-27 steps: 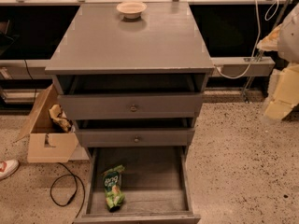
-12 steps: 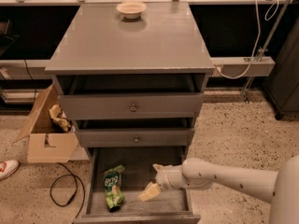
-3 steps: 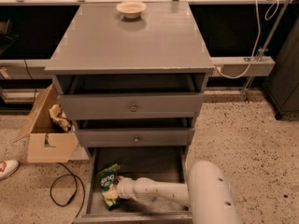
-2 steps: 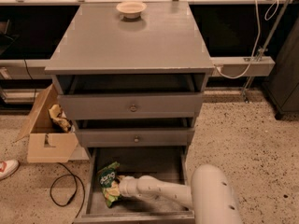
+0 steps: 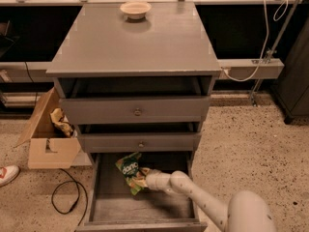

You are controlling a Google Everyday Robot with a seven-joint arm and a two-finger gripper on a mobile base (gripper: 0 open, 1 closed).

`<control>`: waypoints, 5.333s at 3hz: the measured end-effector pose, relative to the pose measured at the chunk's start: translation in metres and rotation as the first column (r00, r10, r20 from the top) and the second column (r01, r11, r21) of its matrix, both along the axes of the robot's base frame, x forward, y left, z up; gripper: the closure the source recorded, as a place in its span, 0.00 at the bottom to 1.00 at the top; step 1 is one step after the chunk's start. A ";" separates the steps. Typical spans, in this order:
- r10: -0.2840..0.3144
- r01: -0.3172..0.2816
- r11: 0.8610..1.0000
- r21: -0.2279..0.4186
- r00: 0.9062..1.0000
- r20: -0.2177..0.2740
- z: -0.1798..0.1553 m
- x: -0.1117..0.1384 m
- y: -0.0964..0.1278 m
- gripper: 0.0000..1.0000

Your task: Pick green rice chip bag from bottom drawer and place on counter

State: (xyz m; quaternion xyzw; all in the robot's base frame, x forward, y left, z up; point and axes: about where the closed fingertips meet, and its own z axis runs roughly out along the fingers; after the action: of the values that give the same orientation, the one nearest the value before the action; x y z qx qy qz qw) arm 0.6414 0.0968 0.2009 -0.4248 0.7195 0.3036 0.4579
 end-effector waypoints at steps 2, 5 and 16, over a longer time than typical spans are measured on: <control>0.249 -0.248 0.969 -0.016 0.967 0.060 0.048 0.010 -0.042 1.00; 0.401 -0.404 0.914 0.030 0.913 0.076 0.066 -0.029 -0.038 1.00; 0.538 -0.202 0.759 -0.618 0.730 0.422 0.623 -0.062 -0.154 1.00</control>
Offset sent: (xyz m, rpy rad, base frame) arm -0.1102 -0.0280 0.0922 0.1501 0.1056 0.8632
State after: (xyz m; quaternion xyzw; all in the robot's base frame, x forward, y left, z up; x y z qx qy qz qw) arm 0.5791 -0.0571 0.8239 -0.7459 0.4958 0.0370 0.4432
